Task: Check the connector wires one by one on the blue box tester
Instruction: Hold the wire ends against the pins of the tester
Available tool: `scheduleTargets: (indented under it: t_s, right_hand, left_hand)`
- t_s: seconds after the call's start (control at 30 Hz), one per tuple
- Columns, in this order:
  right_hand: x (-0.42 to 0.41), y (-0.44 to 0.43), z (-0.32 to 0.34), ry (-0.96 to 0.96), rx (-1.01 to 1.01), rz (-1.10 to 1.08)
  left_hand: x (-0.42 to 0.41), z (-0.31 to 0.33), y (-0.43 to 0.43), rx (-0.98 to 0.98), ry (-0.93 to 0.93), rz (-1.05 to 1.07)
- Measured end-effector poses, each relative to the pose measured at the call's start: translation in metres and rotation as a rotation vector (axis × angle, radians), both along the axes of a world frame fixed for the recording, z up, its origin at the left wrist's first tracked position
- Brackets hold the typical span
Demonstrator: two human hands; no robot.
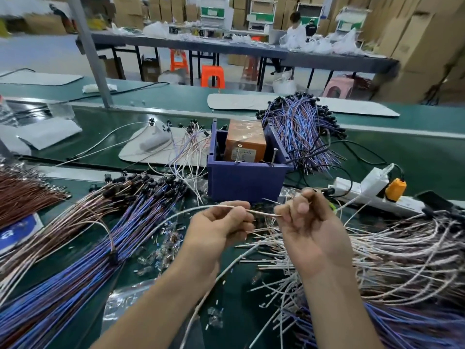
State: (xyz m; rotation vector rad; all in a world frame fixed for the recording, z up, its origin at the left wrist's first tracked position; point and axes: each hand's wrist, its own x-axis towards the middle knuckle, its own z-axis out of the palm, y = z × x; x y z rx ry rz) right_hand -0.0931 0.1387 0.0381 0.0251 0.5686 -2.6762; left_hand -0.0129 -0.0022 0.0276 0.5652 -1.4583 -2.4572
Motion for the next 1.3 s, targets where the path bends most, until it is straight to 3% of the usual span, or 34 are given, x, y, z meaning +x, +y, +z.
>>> scheduleTargets:
  t_s: [0.2, 0.3, 0.63, 0.93, 1.3]
  right_hand:
    - [0.007, -0.009, -0.001, 0.062, 0.215, -0.026]
    - [0.009, -0.009, -0.002, 0.090, 0.260, -0.023]
    - [0.005, -0.005, -0.006, 0.055, 0.242, -0.078]
    - [0.007, -0.005, -0.005, 0.080, 0.271, -0.083]
    - [0.009, -0.008, -0.006, 0.089, 0.343, -0.037]
  left_hand:
    - [0.006, -0.003, -0.024, 0.021, 0.000, 0.146]
    - [0.006, -0.002, -0.029, -0.112, -0.012, 0.174]
    - [0.010, -0.003, -0.037, -0.215, -0.021, -0.002]
    - [0.009, -0.003, -0.044, -0.117, -0.011, -0.071]
    - [0.015, 0.013, -0.065, 0.081, 0.021, 0.104]
